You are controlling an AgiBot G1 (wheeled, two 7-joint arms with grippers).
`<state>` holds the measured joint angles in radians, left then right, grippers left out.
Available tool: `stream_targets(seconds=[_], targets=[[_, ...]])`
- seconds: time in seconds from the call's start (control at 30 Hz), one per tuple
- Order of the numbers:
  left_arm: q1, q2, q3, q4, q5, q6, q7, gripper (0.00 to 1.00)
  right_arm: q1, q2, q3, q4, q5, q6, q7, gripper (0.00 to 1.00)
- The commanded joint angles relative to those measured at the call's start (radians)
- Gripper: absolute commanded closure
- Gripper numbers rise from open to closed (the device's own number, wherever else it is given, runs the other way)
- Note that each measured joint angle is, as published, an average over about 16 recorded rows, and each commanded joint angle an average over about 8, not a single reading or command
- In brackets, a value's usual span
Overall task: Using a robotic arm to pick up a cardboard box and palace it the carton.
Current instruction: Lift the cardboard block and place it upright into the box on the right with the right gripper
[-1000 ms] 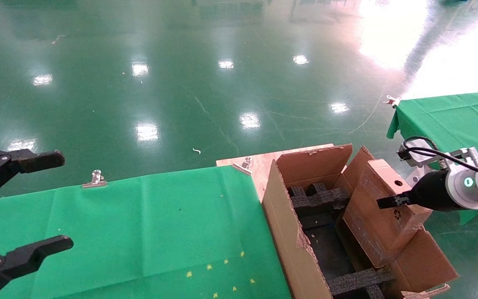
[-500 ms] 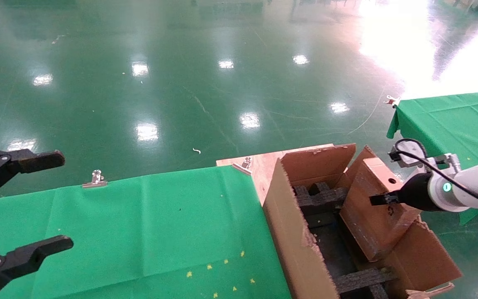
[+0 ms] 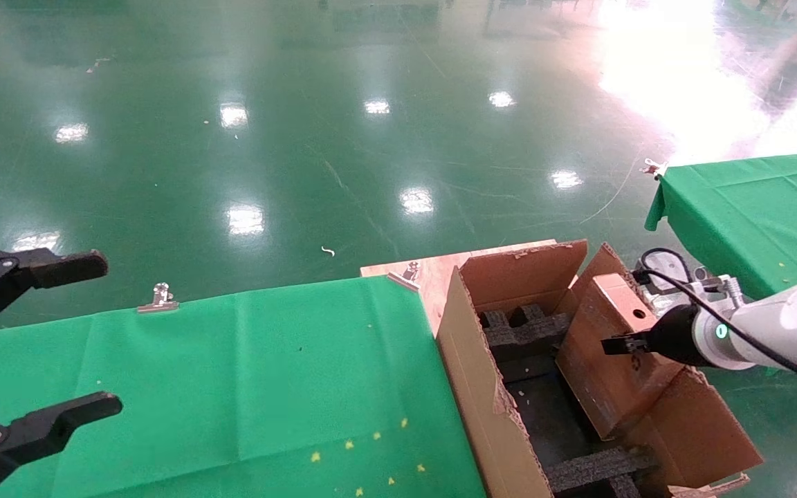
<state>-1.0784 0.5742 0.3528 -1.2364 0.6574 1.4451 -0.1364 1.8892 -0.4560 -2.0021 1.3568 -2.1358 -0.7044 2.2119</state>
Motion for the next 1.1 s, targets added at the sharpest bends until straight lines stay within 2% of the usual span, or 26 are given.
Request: stream_targets(seconds=[0.03,0.7,1.1], targets=[[0.000,0.000,0.000,0.000,0.000,0.000,0.000,0.00,-0.013,-0.005,-0.002,-0.001,-0.016,0.011,0.016,1.00],[0.000,0.000,0.000,0.000,0.000,0.000,0.000,0.00,-0.158,-0.056,-0.006,-0.018,-0.148,0.073,0.211,1.00],[0.000,0.000,0.000,0.000,0.000,0.000,0.000,0.00,-0.217,-0.083,-0.021,-0.048,-0.141,0.091,0.236,1.00]])
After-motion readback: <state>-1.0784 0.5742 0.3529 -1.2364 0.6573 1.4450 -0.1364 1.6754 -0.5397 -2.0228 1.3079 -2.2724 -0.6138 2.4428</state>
